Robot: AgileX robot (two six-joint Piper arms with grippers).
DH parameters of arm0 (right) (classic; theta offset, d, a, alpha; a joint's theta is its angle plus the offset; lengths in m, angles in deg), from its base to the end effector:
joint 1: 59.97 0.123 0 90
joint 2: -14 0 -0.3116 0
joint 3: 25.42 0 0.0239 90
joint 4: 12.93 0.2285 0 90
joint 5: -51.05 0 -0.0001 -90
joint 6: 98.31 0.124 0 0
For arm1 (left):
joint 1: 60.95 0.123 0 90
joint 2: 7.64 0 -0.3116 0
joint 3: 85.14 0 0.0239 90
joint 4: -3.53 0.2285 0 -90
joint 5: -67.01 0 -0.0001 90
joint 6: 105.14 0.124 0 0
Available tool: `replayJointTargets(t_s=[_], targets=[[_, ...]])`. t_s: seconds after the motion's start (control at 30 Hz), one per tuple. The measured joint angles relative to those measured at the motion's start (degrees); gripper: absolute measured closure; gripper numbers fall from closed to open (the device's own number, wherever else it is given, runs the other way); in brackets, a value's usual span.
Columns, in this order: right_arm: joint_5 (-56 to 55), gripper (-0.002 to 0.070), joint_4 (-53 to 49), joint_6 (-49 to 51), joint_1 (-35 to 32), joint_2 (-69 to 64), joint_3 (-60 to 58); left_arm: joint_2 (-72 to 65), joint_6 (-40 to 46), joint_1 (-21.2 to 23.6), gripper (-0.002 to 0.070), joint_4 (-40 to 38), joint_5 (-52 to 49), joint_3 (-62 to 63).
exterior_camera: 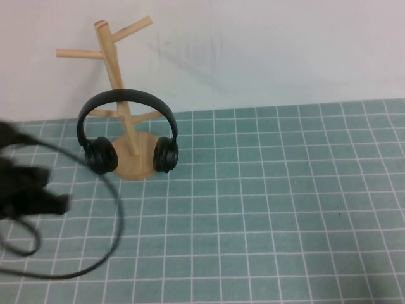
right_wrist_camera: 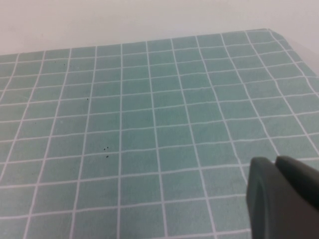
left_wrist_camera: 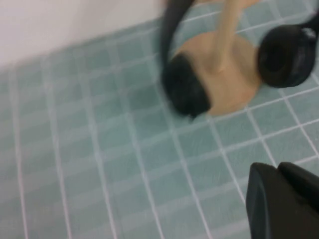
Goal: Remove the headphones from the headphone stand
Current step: Pick up the headphones from the headphone stand
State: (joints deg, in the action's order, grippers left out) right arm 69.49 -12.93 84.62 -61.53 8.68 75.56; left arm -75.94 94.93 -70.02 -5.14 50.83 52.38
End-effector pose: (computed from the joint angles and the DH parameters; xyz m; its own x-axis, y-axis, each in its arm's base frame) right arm 0.0357 -0.0010 0.1707 -0.2194 0.0571 -0.9740 0.0385 0.9980 0.0498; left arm 0.2027 -0.0376 0.2795 -0.5402 0.2921 -0.7893 0.3070 0.9416 0.1383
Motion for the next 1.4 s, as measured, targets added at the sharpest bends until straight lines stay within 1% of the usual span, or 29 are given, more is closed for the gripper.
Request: replayJointTargets(t_s=[0.03,0.13,0.23,0.3,0.37,0.53,0.6,0.67,0.83,1.13,1.2,1.33,1.4], targets=[[0.00,0.0685,0.00,0.00,0.00,0.00,0.00,-2.51,0.89,-1.82,0.0678,1.58,1.40,1.21],[0.00,0.0684,0.00,0.00,0.00,0.00,0.00,-8.55,2.13,-5.06,0.0678,7.07,5.24,4.75],[0.00,0.0684,0.00,0.00,0.00,0.00,0.00,-12.49,2.51,-5.82,0.0678,13.46,9.95,6.69],[0.00,0.0684,0.00,0.00,0.00,0.00,0.00,-14.03,2.60,-5.92,0.0652,17.49,14.04,6.96],[0.00,0.0684,0.00,0.00,0.00,0.00,0.00,-15.17,2.63,-5.92,0.0588,19.87,18.40,7.19],[0.00,0.0685,0.00,0.00,0.00,0.00,0.00,-18.28,2.76,-5.15,0.0310,21.42,29.85,7.19],[0.00,0.0684,0.00,0.00,0.00,0.00,0.00,-19.81,2.76,-3.95,0.0245,21.06,32.97,7.19],[0.00,0.0684,0.00,0.00,0.00,0.00,0.00,-21.63,3.22,-2.98,0.0214,20.80,35.23,7.19],[0.00,0.0685,0.00,0.00,0.00,0.00,0.00,-26.21,7.86,-1.38,0.0194,20.47,42.63,7.19],[0.00,0.0685,0.00,0.00,0.00,0.00,0.00,-32.67,11.26,-1.38,0.0194,19.99,51.51,7.30],[0.00,0.0685,0.00,0.00,0.00,0.00,0.00,-33.99,13.19,-1.38,0.0195,18.28,52.54,7.89],[0.00,0.0685,0.00,0.00,0.00,0.00,0.00,-36.64,17.50,-1.38,0.0197,11.86,53.12,10.94],[0.00,0.0685,0.00,0.00,0.00,0.00,0.00,-37.97,19.31,-1.38,0.0197,10.67,53.22,12.21]])
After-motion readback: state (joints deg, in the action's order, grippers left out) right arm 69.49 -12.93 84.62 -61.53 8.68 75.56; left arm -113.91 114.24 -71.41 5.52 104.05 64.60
